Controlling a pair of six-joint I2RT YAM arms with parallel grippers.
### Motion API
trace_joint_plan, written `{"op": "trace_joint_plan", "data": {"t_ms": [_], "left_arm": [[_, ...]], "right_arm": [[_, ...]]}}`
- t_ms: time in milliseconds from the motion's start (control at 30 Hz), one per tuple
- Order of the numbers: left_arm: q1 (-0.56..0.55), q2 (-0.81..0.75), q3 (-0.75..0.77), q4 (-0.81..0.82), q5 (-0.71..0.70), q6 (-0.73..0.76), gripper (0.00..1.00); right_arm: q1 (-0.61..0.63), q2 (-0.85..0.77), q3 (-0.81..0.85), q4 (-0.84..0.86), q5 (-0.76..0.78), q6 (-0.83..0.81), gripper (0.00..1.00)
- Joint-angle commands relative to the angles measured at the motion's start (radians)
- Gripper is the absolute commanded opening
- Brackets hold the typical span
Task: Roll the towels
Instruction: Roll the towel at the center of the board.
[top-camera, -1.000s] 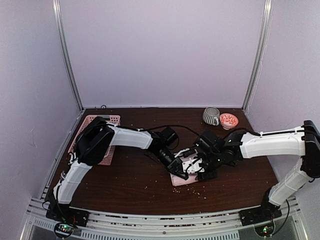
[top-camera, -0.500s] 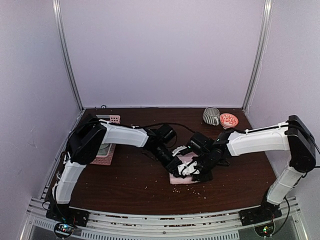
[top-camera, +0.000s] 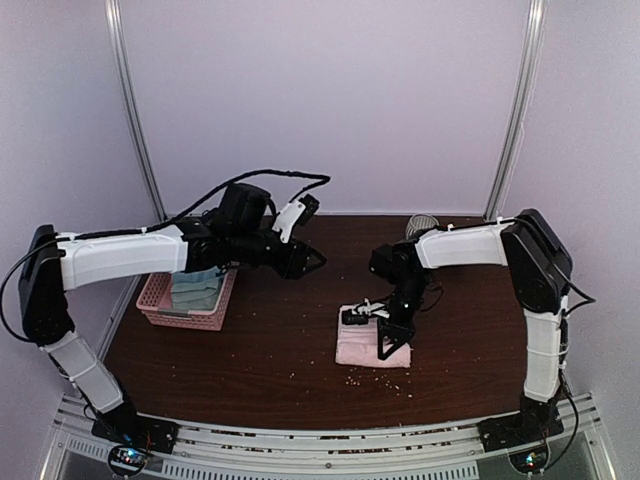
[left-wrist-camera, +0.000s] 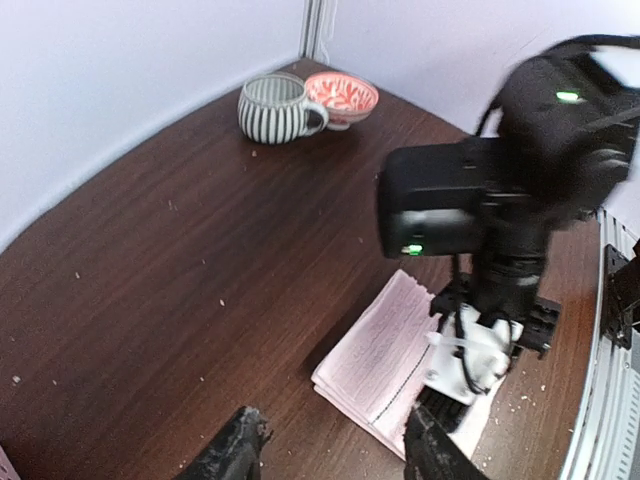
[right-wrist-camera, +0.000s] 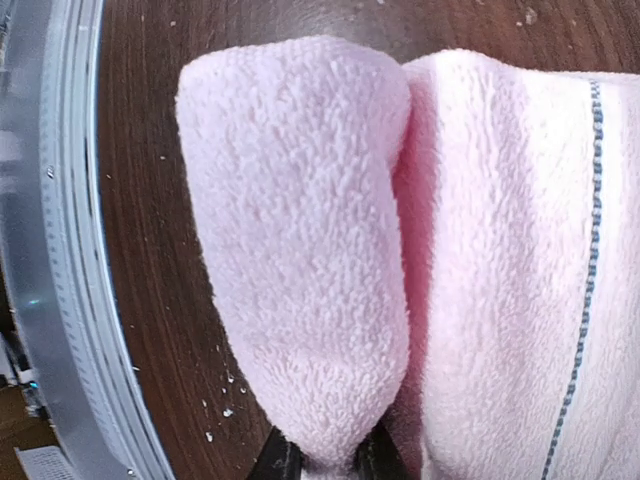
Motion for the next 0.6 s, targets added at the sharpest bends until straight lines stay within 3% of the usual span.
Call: {"op": "trace_joint_plan", "data": {"t_ms": [0,167,367,567], "left_arm": [[-0.073,-0.136,-0.176,0.279,-0.064,0.150,0.54],[-0.206,-0.085,-0.133,0.163,-0.030,0.389,0.56],[-0.355,0.139,0.020,-0.095,-0.182,0.626,0.55],[-0.414,0.304,0.113,-0.120,-0.298,0.746,0.55]], "right_arm": [[-0.085,0.211,0.131,-0.145,-0.063,-0.040,0.09],[-0.118,0.305,0.202,-0.168,-0.097,-0.010,0.09],[-0.118,0.293,0.179,-0.134,-0.071,0.022,0.10],[-0.118,0.291,0.156,-0.119,-0.065,0.026,0.10]]}}
